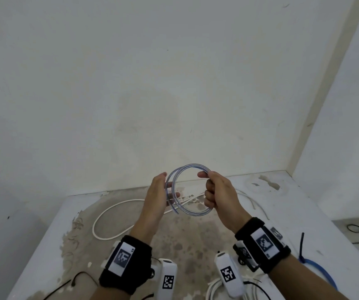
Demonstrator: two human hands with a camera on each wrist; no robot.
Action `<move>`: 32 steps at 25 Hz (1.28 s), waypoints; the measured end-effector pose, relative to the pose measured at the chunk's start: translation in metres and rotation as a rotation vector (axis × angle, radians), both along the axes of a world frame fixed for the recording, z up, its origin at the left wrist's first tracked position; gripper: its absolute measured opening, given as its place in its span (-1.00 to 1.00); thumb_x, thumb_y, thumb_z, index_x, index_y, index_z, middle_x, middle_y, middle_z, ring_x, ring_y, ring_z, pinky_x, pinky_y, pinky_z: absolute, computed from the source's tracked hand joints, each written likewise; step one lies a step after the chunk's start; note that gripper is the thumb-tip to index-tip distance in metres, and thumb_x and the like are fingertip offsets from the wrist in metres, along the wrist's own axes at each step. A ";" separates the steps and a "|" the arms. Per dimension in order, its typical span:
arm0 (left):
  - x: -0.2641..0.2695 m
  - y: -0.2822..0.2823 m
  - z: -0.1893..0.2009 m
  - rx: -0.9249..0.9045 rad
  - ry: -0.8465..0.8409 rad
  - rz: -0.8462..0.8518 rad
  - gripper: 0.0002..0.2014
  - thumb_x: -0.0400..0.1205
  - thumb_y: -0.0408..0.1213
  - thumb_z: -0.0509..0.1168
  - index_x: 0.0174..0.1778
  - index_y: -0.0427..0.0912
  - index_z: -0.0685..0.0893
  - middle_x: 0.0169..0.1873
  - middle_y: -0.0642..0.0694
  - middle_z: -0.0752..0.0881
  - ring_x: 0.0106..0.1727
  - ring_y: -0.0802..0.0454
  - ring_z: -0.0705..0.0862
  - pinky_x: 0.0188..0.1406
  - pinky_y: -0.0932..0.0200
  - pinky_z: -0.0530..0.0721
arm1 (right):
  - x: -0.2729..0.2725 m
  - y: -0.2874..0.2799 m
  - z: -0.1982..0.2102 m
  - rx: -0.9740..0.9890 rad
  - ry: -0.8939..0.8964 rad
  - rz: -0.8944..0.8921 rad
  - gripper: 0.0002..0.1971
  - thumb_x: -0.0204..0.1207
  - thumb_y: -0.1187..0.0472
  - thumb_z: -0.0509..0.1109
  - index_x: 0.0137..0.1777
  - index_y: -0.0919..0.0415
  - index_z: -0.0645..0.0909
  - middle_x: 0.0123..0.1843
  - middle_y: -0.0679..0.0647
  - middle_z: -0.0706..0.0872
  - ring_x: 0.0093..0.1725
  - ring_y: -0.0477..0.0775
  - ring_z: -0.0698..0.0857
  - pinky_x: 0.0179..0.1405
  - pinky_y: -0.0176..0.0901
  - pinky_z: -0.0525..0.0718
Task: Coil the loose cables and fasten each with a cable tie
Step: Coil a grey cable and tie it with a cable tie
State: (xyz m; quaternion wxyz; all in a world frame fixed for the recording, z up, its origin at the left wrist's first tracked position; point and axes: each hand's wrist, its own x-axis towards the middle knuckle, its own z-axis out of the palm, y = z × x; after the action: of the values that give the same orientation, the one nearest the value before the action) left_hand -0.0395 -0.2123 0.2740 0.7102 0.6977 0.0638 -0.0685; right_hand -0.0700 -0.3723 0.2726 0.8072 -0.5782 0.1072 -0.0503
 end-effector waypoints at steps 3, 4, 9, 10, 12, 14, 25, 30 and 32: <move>-0.010 -0.007 0.001 0.073 -0.068 -0.109 -0.68 0.78 -0.09 0.04 0.25 -0.14 0.61 -0.06 -0.16 0.75 -0.15 -0.08 0.81 -0.02 0.01 0.76 | 0.002 -0.002 -0.002 0.019 -0.027 -0.041 -0.67 0.81 0.17 0.05 0.12 0.28 0.64 -0.47 -0.06 0.19 -0.53 -0.05 0.16 -0.56 -0.22 0.27; -0.012 -0.011 0.001 -0.026 -0.038 -0.135 -0.69 0.79 -0.13 0.05 0.24 -0.19 0.61 -0.14 -0.14 0.71 -0.22 -0.06 0.79 -0.06 0.03 0.76 | 0.002 -0.001 -0.004 0.029 -0.031 -0.045 -0.67 0.82 0.16 0.05 0.13 0.28 0.63 -0.46 -0.05 0.22 -0.53 -0.04 0.20 -0.53 -0.20 0.34; -0.004 -0.017 0.007 -0.523 0.114 -0.013 -0.80 0.76 -0.24 0.08 0.03 -0.21 0.59 -0.53 0.05 0.33 -0.62 0.16 0.31 -0.51 0.23 0.43 | -0.004 0.005 -0.014 0.163 0.032 0.075 -0.68 0.81 0.17 0.08 0.16 0.30 0.64 -0.39 0.06 0.58 -0.34 0.08 0.63 -0.20 -0.09 0.58; -0.003 -0.017 0.008 -0.501 0.103 0.003 -0.80 0.75 -0.24 0.08 -0.01 -0.19 0.59 -0.55 0.06 0.29 -0.64 0.18 0.25 -0.56 0.26 0.36 | -0.005 0.003 -0.014 0.155 0.056 0.121 -0.66 0.80 0.15 0.09 0.17 0.30 0.67 -0.34 0.08 0.64 -0.27 0.09 0.67 -0.14 -0.07 0.60; -0.004 -0.014 0.009 -0.433 0.074 0.033 -0.79 0.75 -0.24 0.07 -0.05 -0.18 0.60 -0.58 0.08 0.27 -0.65 0.19 0.21 -0.59 0.27 0.28 | -0.005 -0.003 -0.013 0.103 0.088 0.215 -0.63 0.80 0.09 0.09 0.18 0.25 0.71 -0.23 0.08 0.73 -0.20 0.07 0.72 -0.08 -0.07 0.62; -0.005 -0.011 0.009 -0.359 0.051 0.044 -0.78 0.76 -0.25 0.05 -0.05 -0.19 0.59 -0.58 0.08 0.26 -0.65 0.19 0.20 -0.59 0.26 0.24 | -0.004 -0.013 -0.010 0.018 0.100 0.258 -0.60 0.78 0.04 0.09 0.21 0.21 0.73 -0.10 0.06 0.80 -0.13 0.03 0.74 -0.06 -0.07 0.59; -0.007 -0.018 0.011 -0.377 0.036 0.080 -0.77 0.77 -0.25 0.04 -0.08 -0.18 0.57 -0.54 0.06 0.29 -0.62 0.17 0.23 -0.51 0.20 0.29 | -0.010 -0.017 0.001 -0.357 -0.008 0.205 -0.67 0.82 0.08 0.06 0.22 0.21 0.61 -0.03 0.22 0.85 -0.15 0.10 0.81 -0.08 0.02 0.71; -0.012 -0.021 0.010 -0.613 0.083 0.142 -0.83 0.74 -0.27 0.08 -0.11 -0.17 0.52 -0.54 0.02 0.36 -0.61 0.12 0.37 -0.44 0.16 0.45 | -0.020 0.005 -0.006 -0.253 -0.005 0.171 -0.65 0.83 0.05 0.02 0.18 0.20 0.61 -0.12 0.18 0.84 -0.15 0.13 0.81 -0.07 0.10 0.80; -0.014 -0.021 0.010 -0.657 0.102 0.123 -0.84 0.73 -0.27 0.09 -0.14 -0.16 0.50 -0.51 -0.01 0.41 -0.56 0.08 0.45 -0.39 0.14 0.51 | -0.020 0.011 -0.008 -0.236 -0.018 0.143 -0.66 0.83 0.02 0.03 0.12 0.15 0.61 -0.13 0.14 0.78 -0.14 0.10 0.77 -0.11 0.07 0.79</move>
State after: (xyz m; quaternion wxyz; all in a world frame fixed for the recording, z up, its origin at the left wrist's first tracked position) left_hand -0.0530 -0.2336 0.2843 0.8958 0.4222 0.1157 -0.0775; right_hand -0.0898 -0.3615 0.2646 0.7362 -0.6747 0.0515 -0.0099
